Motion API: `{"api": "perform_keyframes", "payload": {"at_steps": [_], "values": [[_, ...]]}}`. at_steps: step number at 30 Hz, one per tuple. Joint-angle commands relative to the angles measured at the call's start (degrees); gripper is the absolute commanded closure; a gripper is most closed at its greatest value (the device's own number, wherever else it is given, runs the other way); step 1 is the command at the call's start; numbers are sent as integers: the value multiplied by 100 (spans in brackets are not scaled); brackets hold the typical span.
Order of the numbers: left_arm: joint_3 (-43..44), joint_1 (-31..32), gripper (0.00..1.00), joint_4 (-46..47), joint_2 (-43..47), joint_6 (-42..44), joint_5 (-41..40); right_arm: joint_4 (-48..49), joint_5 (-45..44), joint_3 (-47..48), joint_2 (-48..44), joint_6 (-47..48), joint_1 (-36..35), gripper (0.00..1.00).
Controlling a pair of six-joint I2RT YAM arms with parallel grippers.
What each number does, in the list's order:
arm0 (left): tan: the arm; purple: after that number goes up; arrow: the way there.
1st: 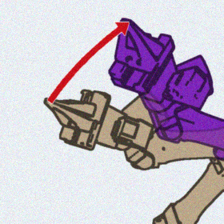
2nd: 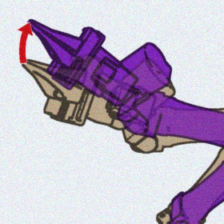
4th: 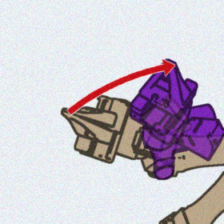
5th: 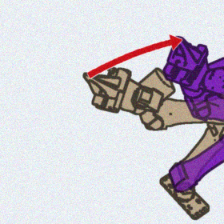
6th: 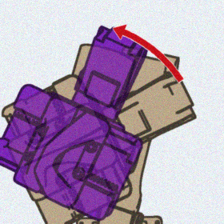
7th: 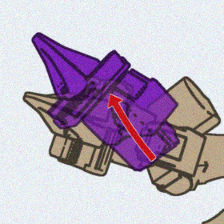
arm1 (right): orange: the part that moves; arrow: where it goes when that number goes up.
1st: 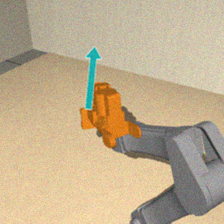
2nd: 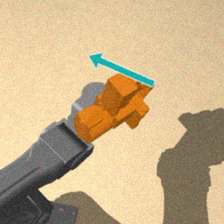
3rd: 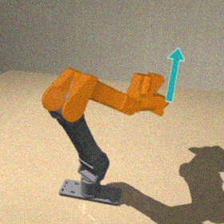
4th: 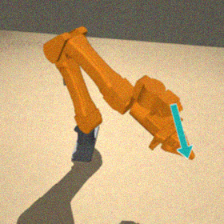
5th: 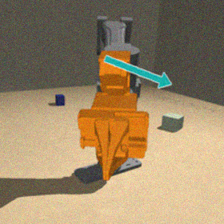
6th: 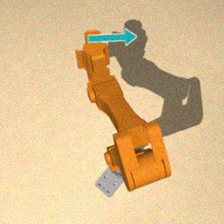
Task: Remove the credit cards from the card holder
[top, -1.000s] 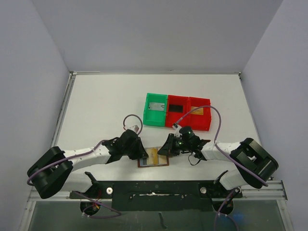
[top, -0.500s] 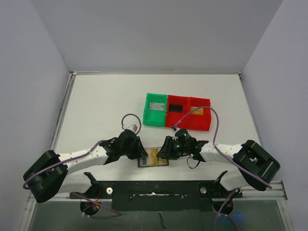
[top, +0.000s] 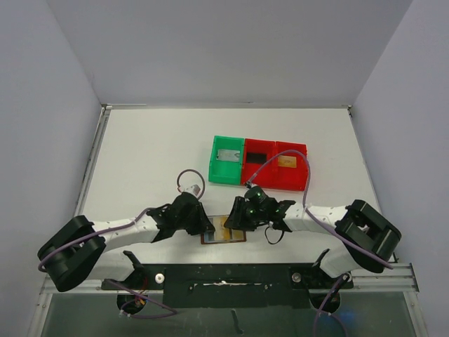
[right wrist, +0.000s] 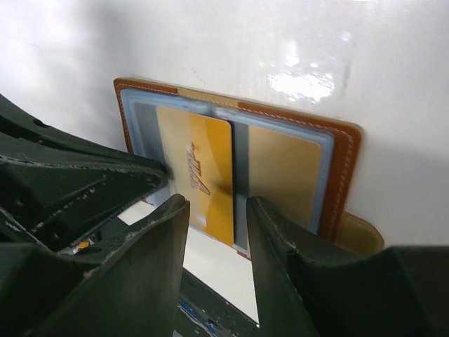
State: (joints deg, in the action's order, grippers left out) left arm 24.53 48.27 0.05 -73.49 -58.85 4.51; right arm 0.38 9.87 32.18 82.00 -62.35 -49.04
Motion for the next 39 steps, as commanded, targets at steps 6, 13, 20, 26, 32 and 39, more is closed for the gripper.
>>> {"api": "perform_keyframes", "payload": {"at_steps": [6, 13, 20, 26, 32, 39], "values": [[-627, 13, 95, 162, -484, -168, -17, 282, 186, 308, 668, 129, -166, 65], [-831, 15, 97, 560, -374, -311, 75, 1405, 685, -19, 439, -27, -4, 87], [-778, 14, 97, 694, -356, -320, 109, 2785, 1405, -653, 174, -379, 367, 100], [-714, 16, 97, 602, -170, -300, 27, 2670, 1399, -1050, -339, -371, 652, 100], [-581, 15, 97, 754, -213, -218, 178, 2122, 1205, -1292, -859, -306, 844, 100], [-418, 34, 97, 928, -628, -157, 384, 1137, 807, -1078, -1112, -125, 837, 81]]}}
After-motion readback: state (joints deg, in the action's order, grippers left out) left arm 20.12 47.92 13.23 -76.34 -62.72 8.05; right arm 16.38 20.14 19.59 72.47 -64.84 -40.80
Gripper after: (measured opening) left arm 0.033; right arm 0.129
